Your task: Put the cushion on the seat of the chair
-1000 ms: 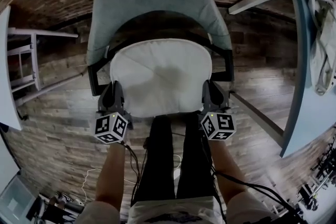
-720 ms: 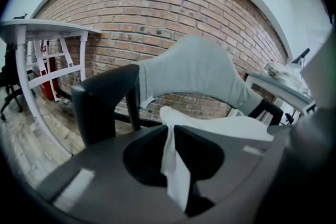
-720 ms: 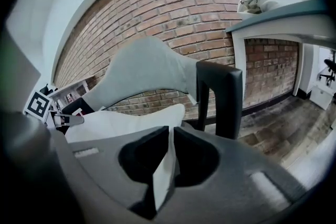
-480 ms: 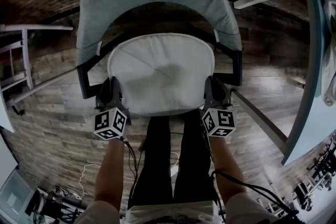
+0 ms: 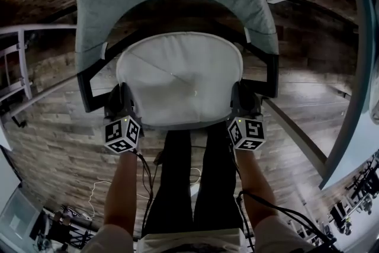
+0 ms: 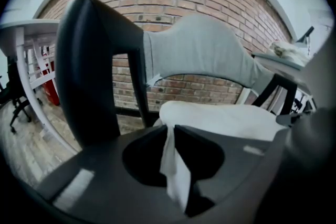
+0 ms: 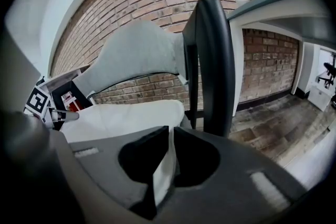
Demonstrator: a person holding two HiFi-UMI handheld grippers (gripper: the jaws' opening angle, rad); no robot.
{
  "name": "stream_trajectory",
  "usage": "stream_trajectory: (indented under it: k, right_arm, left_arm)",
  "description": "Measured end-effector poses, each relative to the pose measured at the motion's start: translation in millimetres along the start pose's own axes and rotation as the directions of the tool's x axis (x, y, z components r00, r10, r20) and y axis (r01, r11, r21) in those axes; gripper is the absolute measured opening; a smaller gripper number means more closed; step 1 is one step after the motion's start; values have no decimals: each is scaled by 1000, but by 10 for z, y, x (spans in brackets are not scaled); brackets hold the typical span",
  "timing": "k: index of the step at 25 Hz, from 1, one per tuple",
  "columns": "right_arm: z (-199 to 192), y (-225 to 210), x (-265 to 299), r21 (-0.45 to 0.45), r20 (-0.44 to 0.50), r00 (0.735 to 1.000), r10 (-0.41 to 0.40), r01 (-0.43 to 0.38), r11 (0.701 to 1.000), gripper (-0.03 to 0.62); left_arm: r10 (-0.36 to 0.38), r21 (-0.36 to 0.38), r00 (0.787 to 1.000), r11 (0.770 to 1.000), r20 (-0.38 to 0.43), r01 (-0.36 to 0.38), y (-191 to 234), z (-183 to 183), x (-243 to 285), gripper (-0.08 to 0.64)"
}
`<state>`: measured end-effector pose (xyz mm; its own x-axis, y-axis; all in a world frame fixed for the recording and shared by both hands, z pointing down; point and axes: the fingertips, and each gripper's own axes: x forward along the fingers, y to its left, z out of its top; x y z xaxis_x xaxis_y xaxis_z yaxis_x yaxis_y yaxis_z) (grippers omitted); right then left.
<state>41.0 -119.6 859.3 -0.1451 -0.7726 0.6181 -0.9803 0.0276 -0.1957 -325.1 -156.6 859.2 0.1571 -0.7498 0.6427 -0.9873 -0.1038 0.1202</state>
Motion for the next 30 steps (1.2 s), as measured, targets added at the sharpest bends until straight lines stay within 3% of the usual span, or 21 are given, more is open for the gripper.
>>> stream_trajectory:
  k: [11,24,30]
  right_arm:
    - [-193,-42,124,-96,-21,999,-45,43,994,28]
    - [-275,-85,165,-80,-40,994,-101,98,992,35]
    - [-241,-117,130,-85,-32,986,-164,161,983,58]
  left_arm:
    - [67,46,997,997,-31,-66,67,-240,165,38]
    - [89,59,995,995,-46,-86,69,-337,224,38]
    - [105,75,994,992,-39,-101,58,-299,199,46]
